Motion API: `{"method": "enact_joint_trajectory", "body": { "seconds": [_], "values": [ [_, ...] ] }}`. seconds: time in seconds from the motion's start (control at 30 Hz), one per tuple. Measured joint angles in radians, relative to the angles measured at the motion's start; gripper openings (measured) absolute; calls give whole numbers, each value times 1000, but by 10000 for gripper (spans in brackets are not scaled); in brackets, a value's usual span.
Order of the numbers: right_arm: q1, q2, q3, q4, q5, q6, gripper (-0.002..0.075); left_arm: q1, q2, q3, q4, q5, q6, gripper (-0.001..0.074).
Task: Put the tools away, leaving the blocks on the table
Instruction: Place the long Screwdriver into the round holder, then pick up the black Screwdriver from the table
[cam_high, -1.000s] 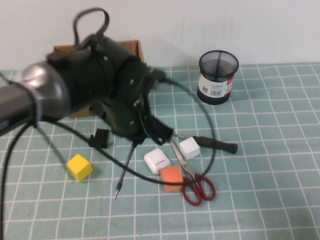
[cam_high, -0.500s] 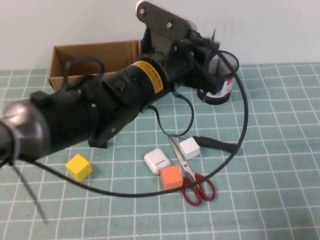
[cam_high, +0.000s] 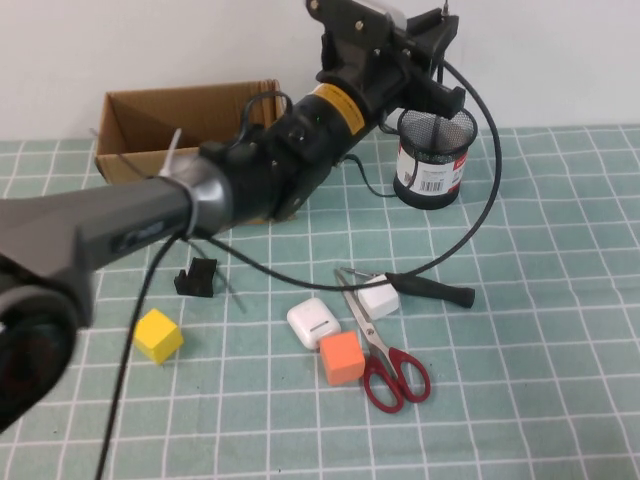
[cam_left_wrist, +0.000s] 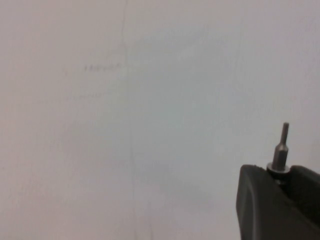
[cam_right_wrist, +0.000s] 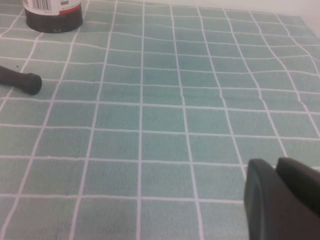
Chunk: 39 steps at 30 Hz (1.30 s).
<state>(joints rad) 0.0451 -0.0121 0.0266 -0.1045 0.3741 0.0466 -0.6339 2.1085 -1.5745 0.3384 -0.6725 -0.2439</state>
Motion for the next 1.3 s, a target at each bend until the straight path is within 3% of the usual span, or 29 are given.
{"method": "enact_joint_trajectory", "body": {
  "seconds": [0.23, 0.53, 0.63, 0.83, 0.97, 1.17, 1.3],
  "values": [
    [0, 0, 0, 0, 0, 0, -7, 5, 143, -160, -2, 131, 0, 58],
    [0, 0, 0, 0, 0, 0, -7, 5, 185, -172, -2, 163, 0, 62],
    [0, 0, 0, 0, 0, 0, -7, 5, 186, -172, 2, 191, -10, 113],
    [0, 0, 0, 0, 0, 0, -7, 5, 186, -174, 2, 261, -73, 287],
    [0, 0, 0, 0, 0, 0, -7, 5, 155, -172, 2, 353, -112, 314],
    [0, 0, 0, 0, 0, 0, -8, -15, 0, -172, 2, 631, -121, 298],
    [0, 0, 0, 0, 0, 0, -8, -32, -134, -172, 0, 883, -123, 146]
  ]
}}
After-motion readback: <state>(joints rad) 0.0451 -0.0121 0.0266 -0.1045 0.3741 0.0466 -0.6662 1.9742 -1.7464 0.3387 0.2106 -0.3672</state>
